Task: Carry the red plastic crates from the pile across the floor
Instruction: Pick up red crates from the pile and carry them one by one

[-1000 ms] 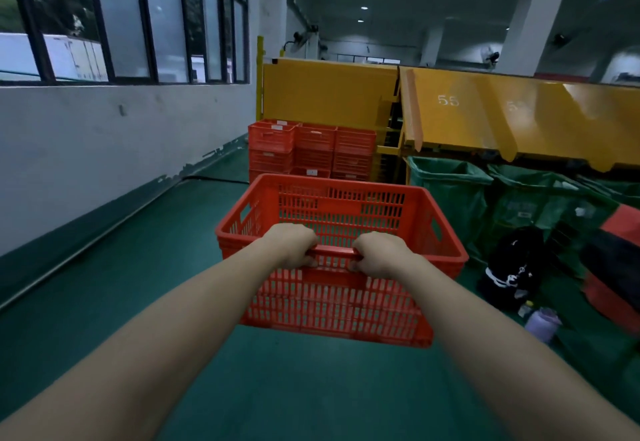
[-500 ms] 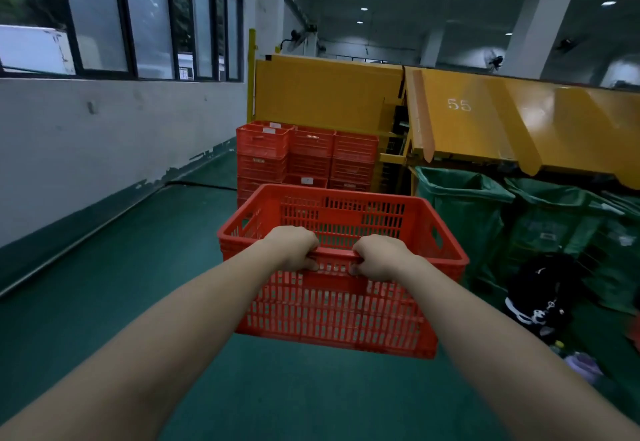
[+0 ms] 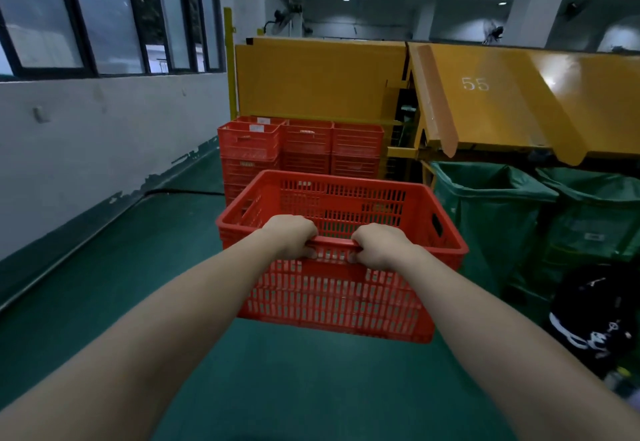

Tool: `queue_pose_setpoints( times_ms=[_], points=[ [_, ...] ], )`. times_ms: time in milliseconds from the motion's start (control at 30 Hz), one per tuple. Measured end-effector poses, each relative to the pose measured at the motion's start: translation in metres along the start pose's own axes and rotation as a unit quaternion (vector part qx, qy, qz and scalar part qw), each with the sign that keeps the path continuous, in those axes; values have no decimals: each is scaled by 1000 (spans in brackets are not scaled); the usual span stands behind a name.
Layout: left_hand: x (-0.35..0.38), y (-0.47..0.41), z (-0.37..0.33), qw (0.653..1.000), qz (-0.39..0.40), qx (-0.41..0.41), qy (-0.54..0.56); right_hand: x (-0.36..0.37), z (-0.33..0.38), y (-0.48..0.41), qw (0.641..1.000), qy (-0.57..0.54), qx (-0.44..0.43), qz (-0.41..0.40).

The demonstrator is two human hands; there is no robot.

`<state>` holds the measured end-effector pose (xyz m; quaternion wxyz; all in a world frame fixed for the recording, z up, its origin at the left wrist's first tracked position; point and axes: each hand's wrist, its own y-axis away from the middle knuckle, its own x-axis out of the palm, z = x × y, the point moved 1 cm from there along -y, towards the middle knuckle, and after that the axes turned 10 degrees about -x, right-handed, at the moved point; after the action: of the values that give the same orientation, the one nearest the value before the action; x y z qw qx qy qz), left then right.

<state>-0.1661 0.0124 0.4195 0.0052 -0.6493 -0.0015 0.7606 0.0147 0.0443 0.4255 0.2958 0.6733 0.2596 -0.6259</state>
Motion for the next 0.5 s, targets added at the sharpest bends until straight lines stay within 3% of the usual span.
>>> queue_pose_setpoints(
  times_ms=[500],
  points=[
    [28,-327,101,998,10,-51,17,-12,-177,-317,999,9,-42,9]
  ],
)
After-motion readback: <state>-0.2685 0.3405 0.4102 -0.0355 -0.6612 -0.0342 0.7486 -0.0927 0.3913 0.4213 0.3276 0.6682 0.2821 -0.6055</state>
